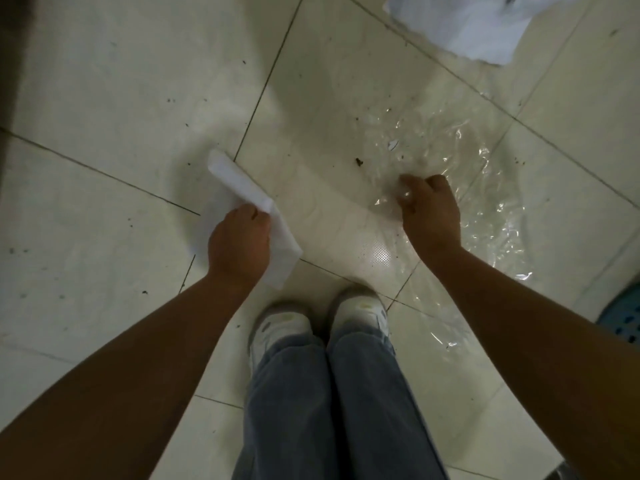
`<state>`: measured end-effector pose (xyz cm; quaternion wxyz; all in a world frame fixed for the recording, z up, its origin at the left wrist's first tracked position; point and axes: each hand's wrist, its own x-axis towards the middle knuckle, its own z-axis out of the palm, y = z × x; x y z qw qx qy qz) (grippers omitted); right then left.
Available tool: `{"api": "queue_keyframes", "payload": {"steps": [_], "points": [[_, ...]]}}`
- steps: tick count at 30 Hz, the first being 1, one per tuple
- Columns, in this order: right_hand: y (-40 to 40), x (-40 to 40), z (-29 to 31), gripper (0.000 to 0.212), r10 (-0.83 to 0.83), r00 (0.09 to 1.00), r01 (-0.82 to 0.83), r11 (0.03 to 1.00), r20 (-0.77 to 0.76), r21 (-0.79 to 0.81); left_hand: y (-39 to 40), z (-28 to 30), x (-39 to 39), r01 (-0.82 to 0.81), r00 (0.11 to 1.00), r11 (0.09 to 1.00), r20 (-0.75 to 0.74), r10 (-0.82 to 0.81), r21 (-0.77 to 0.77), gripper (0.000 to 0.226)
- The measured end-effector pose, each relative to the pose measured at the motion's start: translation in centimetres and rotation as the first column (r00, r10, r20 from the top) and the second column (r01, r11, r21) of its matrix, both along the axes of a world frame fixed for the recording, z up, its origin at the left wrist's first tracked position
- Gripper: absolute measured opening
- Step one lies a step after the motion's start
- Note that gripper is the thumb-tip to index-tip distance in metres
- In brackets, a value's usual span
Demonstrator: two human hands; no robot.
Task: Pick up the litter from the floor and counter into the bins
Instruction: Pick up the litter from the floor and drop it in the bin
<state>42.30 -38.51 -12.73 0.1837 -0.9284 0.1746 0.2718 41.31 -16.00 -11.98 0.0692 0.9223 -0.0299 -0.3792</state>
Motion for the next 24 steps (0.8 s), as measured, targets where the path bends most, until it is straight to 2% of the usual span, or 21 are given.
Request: {"api": "queue_keyframes", "payload": {"steps": [3,5,8,11,13,16,19,24], "points": [[0.2,-0.4,-0.6,0.03,-0.046,0.995,0.044,0.999,0.084,0.022,-0.4,0.5,0.2,-0.059,0.998,0.998,0.01,0.059,-0.036,0.025],[0.4,-0.4,-0.8,0.025,-0.073,0.994,0.074,0.997,0.087,-0.003,-0.7,1.1,0.7,-0.098,0.994,0.993,0.049,0.101,-0.073,0.029],[0.3,-0.4,-0.4,0.024,-0.062,0.997,0.066,0.996,0.051,-0.067,-0.9,2.7,1.2,-0.029,0.986,0.994,0.158,0.046,-0.106,0.015],[0.4,-0.5,2.7,0.025,-0.138,0.987,0.144,0.987,0.077,-0.068,-1.6,5.9,1.6,-0.074,0.995,0.997,0.064,0.075,-0.014,0.026],[0.1,-0.6,6.4,0.024,-0.053,0.993,0.06,0.996,0.103,-0.065,-2.5,9.1,1.7,-0.112,0.991,0.993,0.072,0.11,0.024,0.03],[-2.4,-0.4,13.6,0.022,0.013,0.988,-0.011,1.0,0.156,-0.009,-4.9,15.3,2.3,-0.051,0.995,0.999,0.088,0.052,-0.006,0.03],[-7.3,-0.5,21.9,0.017,-0.14,0.961,0.127,0.99,0.239,0.067,-8.9,22.5,3.2,-0.077,0.996,0.99,0.045,0.082,-0.117,0.026],[-16.4,-2.9,37.1,0.019,-0.351,0.901,0.362,0.932,0.254,0.002,-17.9,35.0,4.5,-0.115,0.991,0.946,0.024,0.128,-0.303,0.024]]}}
